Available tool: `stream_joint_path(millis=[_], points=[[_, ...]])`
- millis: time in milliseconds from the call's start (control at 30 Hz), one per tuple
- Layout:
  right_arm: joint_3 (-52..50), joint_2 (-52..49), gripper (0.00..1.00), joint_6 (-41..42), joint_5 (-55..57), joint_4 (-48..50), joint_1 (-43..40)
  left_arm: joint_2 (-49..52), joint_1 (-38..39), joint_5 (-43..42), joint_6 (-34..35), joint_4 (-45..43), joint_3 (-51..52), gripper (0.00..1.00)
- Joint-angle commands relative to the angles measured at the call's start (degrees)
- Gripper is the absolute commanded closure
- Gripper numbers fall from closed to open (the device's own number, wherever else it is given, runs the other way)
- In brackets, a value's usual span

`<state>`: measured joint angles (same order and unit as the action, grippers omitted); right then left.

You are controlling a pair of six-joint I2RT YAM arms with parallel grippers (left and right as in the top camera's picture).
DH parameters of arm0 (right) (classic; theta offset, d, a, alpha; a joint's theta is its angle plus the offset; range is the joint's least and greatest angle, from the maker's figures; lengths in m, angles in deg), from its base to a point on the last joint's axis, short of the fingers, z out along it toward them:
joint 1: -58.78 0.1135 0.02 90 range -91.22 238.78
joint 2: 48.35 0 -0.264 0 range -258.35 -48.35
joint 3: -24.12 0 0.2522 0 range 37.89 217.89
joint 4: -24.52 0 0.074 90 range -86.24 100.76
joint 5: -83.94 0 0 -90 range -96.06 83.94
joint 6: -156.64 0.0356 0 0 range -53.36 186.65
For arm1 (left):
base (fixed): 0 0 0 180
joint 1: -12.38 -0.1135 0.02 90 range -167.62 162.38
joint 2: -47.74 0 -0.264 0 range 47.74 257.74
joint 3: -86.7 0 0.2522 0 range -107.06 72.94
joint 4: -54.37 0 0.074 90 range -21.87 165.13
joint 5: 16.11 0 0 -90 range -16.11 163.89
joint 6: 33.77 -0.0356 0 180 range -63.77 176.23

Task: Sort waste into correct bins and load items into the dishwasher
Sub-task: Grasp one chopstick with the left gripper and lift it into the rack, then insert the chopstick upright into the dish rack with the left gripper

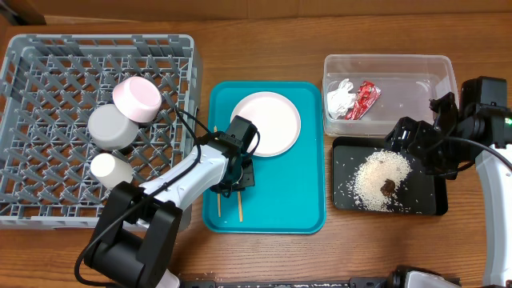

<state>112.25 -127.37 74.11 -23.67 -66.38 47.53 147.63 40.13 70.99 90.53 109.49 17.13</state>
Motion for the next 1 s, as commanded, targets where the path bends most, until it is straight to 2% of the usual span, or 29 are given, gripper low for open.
stream_joint_path(millis=[0, 167, 367, 467, 567, 700, 833, 967], points=[[1.1, 0.5, 0.00, -0.2, 0.0, 0.2, -0.1, 1.6, -0.9, -0.5, -0.2, 1.7, 0.4, 0.96], [1.1, 0.5, 0.00, -0.2, 0.0, 0.1, -0.1, -0.4, -3.6, -0.5, -2.1, 7.0, -4.0, 0.96], [1.1, 0.5, 0.00, -0.2, 0.0, 0.1, -0.1, -5.7, -6.7, 1.9, -9.0, 18.5, -15.3, 0.96], [1.1, 0.5, 0.00, -0.2, 0.0, 0.1, -0.1, -8.2, -9.1, 2.4, -15.1, 22.8, -21.2, 0.96], [1.1, 0.5, 0.00, -0.2, 0.0, 0.1, -0.1, -9.4, -12.3, 7.1, -17.6, 26.1, -24.7, 0.96], [1.1, 0.5, 0.00, -0.2, -0.1, 0.1, -0.1, -9.2, -17.5, 13.4, -18.6, 26.4, -25.2, 0.96], [1.1, 0.5, 0.00, -0.2, -0.1, 0.2, -0.1, -8.3, -22.2, 13.4, -22.7, 22.9, -24.5, 0.96], [1.1, 0.5, 0.00, -0.2, -0.1, 0.1, -0.1, -6.7, -23.8, 13.4, -24.9, 20.5, -24.5, 0.96]])
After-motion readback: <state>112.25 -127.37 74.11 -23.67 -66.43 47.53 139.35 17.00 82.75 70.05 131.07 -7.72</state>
